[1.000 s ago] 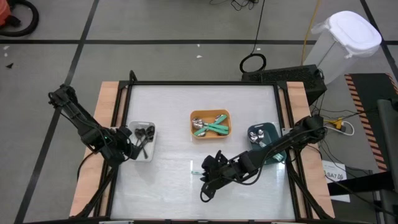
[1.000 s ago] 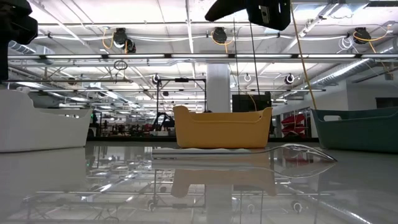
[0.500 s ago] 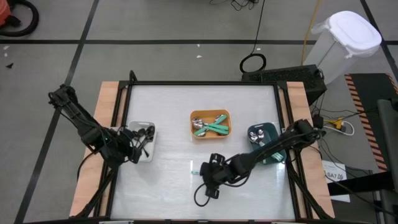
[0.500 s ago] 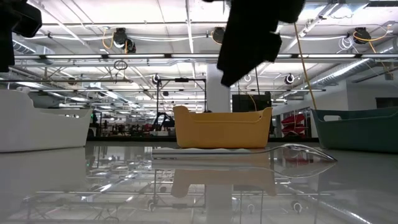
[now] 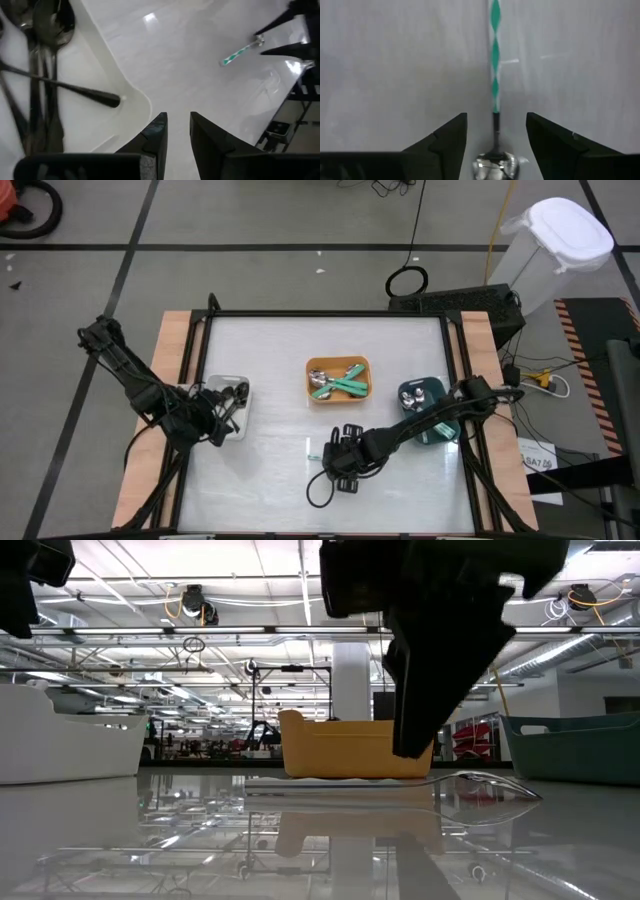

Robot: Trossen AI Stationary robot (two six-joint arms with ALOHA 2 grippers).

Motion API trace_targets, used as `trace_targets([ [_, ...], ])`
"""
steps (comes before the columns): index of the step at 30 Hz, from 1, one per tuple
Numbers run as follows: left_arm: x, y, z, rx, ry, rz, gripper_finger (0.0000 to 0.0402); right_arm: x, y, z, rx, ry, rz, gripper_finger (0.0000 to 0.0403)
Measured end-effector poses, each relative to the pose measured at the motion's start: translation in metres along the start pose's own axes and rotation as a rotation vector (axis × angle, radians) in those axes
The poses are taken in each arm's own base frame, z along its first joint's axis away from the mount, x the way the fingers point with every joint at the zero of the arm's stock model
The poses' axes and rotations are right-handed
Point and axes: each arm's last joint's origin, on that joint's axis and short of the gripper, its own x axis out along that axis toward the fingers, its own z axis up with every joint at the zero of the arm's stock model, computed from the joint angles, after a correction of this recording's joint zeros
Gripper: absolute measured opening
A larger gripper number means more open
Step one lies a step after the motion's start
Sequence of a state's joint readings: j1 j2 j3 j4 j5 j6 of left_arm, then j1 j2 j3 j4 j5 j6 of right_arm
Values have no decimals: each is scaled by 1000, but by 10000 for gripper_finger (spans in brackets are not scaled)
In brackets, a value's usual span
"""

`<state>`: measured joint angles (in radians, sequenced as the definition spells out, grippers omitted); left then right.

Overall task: Sort silverware by color (type)
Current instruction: Put the white spoon into the blue bin

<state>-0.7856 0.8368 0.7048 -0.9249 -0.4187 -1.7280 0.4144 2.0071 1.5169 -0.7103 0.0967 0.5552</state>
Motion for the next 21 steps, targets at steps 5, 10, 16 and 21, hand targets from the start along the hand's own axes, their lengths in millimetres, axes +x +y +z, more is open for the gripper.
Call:
trace_targets([
  [5,0,-1,0,-1,-19,-16,82,7,-6,0,9,31,-27,197],
  [10,0,-2,1,-2,-27,-22,82,23,-13,0,19,74,-30,196],
  [16,0,-3,1,6,-34,-27,82,40,-14,-2,7,150,20,180],
  [21,0,-4,1,8,-45,-44,82,45,-14,-3,28,159,12,120],
])
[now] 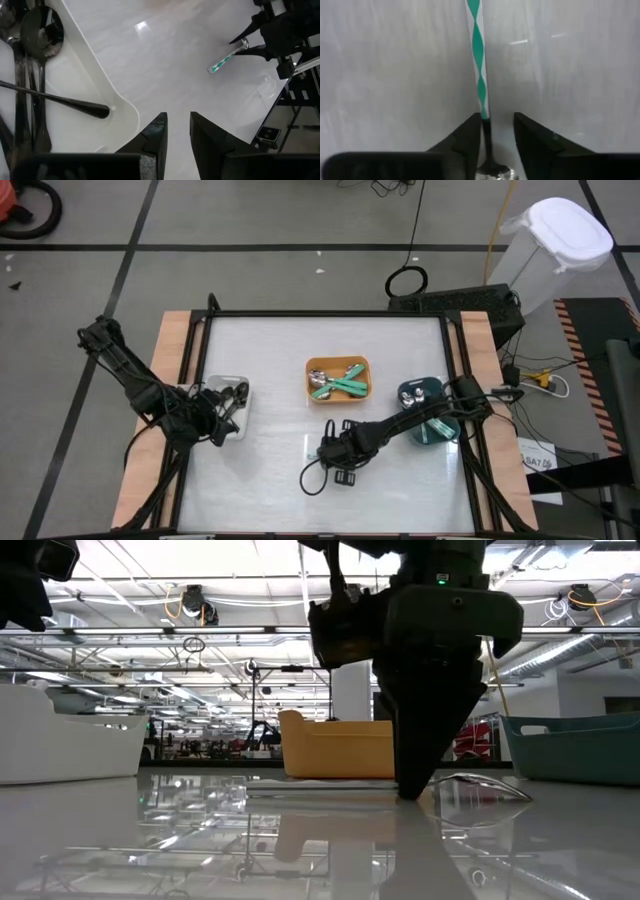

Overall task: Sort silverware by color (type)
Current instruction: Put the white spoon into the blue bin

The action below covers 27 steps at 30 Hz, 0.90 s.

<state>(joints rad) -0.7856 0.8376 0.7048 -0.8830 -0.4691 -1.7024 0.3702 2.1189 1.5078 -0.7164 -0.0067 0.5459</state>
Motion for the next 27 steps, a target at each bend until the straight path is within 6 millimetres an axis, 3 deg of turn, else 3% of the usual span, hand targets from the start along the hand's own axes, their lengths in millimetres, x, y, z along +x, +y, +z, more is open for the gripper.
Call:
trace_targets([
  [7,0,0,1,5,-32,-3,82,-3,2,2,66,-14,7,17],
  [12,0,0,1,18,-32,-5,82,-21,9,12,110,-9,-1,12],
  [15,0,0,1,33,-32,-6,82,-39,17,24,134,-54,-1,7],
  [20,0,-1,1,39,-32,-8,82,-86,24,42,200,-218,13,5],
  [27,0,-2,1,51,-31,-17,82,-144,20,39,289,-388,-7,3],
])
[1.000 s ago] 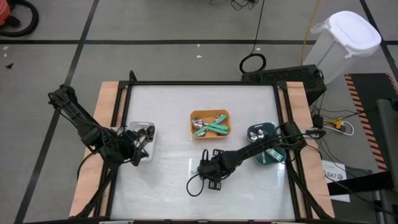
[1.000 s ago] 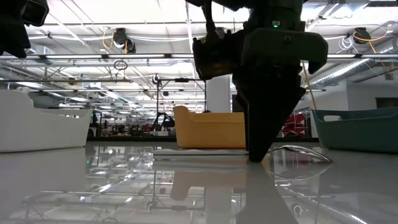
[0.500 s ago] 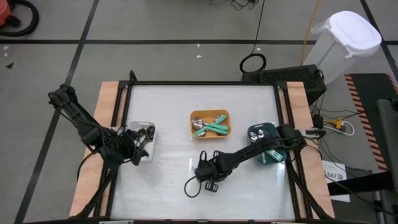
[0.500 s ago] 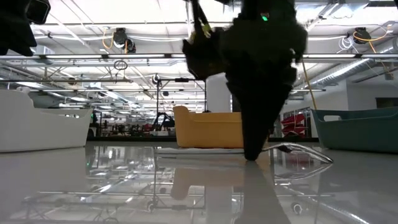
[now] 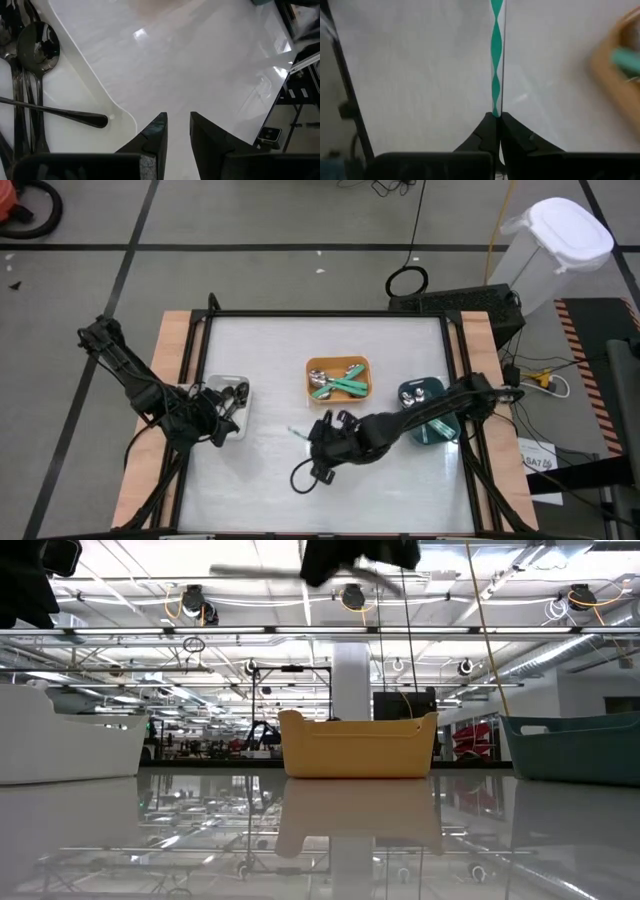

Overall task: Sort silverware by color (type)
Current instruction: Put the white spoon into the blue bin

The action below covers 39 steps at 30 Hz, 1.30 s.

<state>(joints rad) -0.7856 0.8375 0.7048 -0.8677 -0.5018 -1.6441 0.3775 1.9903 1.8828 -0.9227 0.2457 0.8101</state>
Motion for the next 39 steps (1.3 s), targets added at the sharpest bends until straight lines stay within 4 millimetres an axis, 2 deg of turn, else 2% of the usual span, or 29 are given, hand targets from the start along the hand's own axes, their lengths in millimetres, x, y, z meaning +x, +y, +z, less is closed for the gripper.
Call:
trace_targets([
  [6,0,0,0,7,0,0,82,-61,-12,9,39,-205,-25,3],
  [10,0,-1,0,18,0,-5,82,-106,-23,5,74,-366,-92,3],
  [15,0,-1,0,17,0,-5,82,-146,-37,-18,145,-500,-168,3],
  [19,0,-1,0,16,0,-7,82,-167,-51,-46,211,-576,-190,3],
  [23,0,-1,0,16,0,-7,82,-173,-61,-70,267,-665,-189,3],
  [27,0,-2,0,13,1,-16,82,-170,-68,-92,323,-765,-183,3],
  [31,0,-8,0,30,-16,-72,82,-155,-72,-113,377,-806,-167,3],
  [39,-1,-13,1,27,-54,-122,82,-128,-84,-145,499,-779,-142,3],
])
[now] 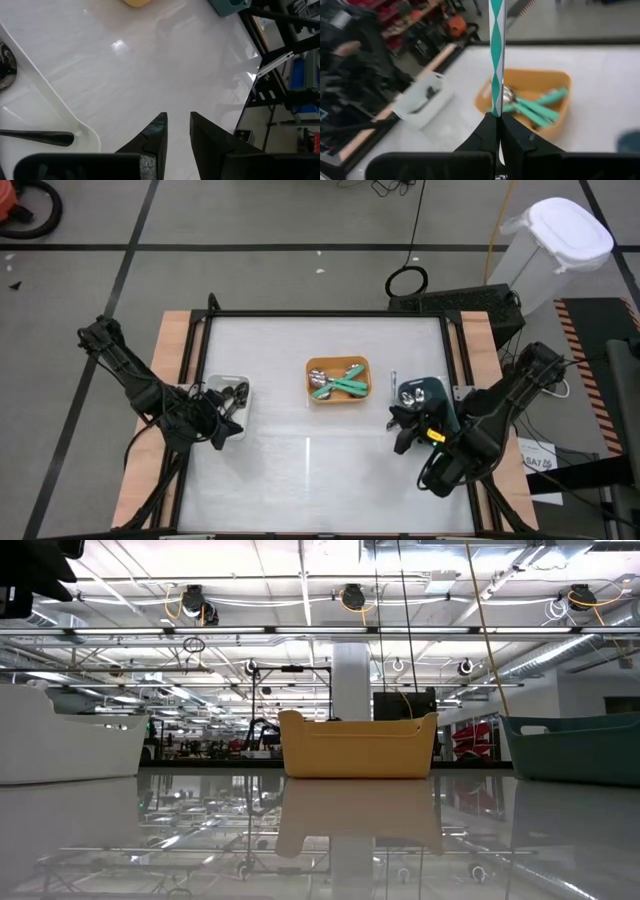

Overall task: Sort silverware by color (type)
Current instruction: Put the white spoon into the blue bin

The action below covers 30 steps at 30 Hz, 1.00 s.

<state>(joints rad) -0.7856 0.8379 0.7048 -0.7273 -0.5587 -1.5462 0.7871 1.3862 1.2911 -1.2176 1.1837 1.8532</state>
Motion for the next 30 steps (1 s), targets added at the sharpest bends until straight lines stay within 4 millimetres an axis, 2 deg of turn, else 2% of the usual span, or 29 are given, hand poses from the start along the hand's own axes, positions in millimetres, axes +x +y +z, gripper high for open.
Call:
trace_targets([
  [5,0,0,0,-1,0,0,82,-3,-13,-1,19,120,-91,3],
  [17,0,0,0,-7,0,-1,82,-16,-48,22,-29,555,-394,4],
  [22,0,-3,1,-1,-9,-27,82,-16,-56,28,38,630,-443,4],
  [30,3,-7,8,22,-46,-46,82,-5,-64,23,43,687,-543,5],
])
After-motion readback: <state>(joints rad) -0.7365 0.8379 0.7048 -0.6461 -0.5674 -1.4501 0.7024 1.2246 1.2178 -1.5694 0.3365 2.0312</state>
